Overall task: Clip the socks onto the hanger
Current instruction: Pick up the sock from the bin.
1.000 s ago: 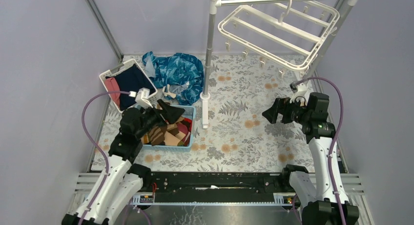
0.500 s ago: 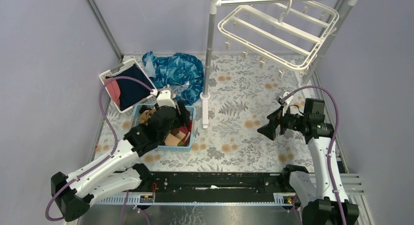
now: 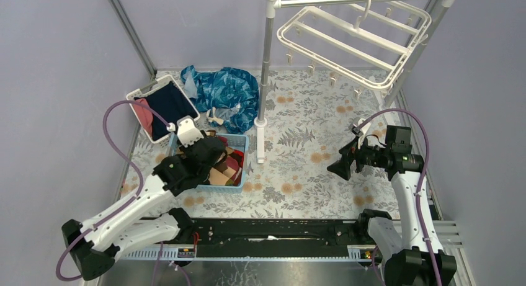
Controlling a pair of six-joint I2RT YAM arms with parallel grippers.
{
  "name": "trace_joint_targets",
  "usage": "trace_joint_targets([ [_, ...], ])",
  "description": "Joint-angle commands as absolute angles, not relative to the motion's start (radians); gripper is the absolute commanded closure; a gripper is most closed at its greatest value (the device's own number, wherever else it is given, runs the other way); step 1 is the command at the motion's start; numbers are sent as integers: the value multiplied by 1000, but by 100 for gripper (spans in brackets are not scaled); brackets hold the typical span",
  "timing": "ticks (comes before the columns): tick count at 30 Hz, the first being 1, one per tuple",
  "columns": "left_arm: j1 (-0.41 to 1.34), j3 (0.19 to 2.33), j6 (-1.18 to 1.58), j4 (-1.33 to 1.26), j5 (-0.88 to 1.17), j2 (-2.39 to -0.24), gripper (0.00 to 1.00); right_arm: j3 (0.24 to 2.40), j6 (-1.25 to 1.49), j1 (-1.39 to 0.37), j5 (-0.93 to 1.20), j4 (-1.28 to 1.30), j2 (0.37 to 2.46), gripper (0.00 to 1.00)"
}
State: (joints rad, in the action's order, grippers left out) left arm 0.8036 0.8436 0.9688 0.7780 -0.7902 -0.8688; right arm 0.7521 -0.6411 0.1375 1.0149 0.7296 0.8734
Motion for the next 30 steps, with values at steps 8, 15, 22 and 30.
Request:
trace_joint_targets([
  [8,804,909,1325,1149,-800,-999,68,797,-658,126,1019,752,886,0],
  [15,804,827,1307,1131,-754,-917,69,798,-659,123,1017,752,892,0],
  [22,804,753,1294,1040,-716,-953,64,796,-658,123,1016,750,886,0],
  [30,804,706,1281,987,-694,-972,59,795,-658,123,1016,752,885,0],
])
